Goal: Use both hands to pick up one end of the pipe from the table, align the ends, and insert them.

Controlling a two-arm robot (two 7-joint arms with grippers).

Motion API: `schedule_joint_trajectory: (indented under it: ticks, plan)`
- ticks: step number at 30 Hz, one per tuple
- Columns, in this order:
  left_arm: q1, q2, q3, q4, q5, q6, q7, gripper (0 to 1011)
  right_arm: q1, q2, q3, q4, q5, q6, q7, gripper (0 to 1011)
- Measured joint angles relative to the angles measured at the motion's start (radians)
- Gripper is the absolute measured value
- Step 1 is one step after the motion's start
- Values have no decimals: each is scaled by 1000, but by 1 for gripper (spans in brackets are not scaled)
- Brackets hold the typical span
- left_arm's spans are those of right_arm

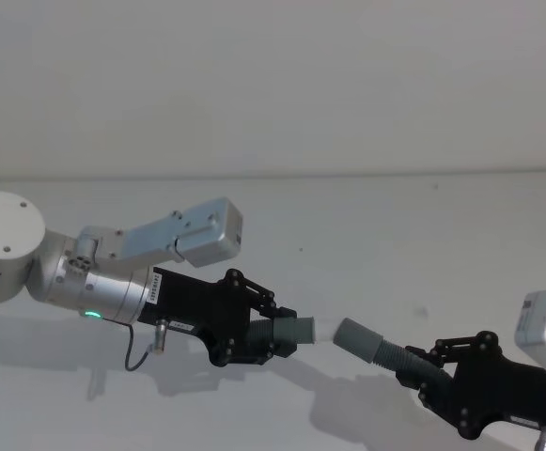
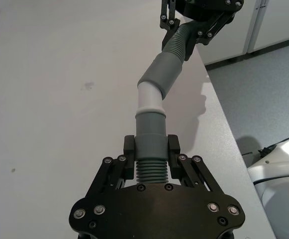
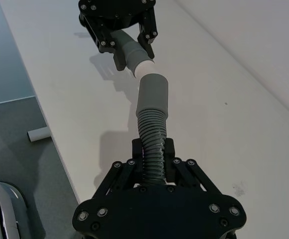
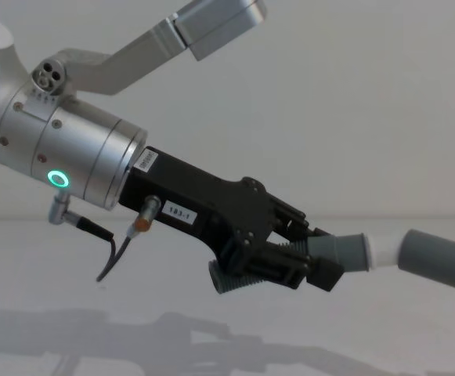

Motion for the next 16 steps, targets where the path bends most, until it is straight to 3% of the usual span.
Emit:
schedule_joint_trajectory:
  ticks: [16]
  plan:
    - [0, 0, 1, 0, 0, 0, 0, 353, 0, 1, 0, 0, 0, -1, 1, 205]
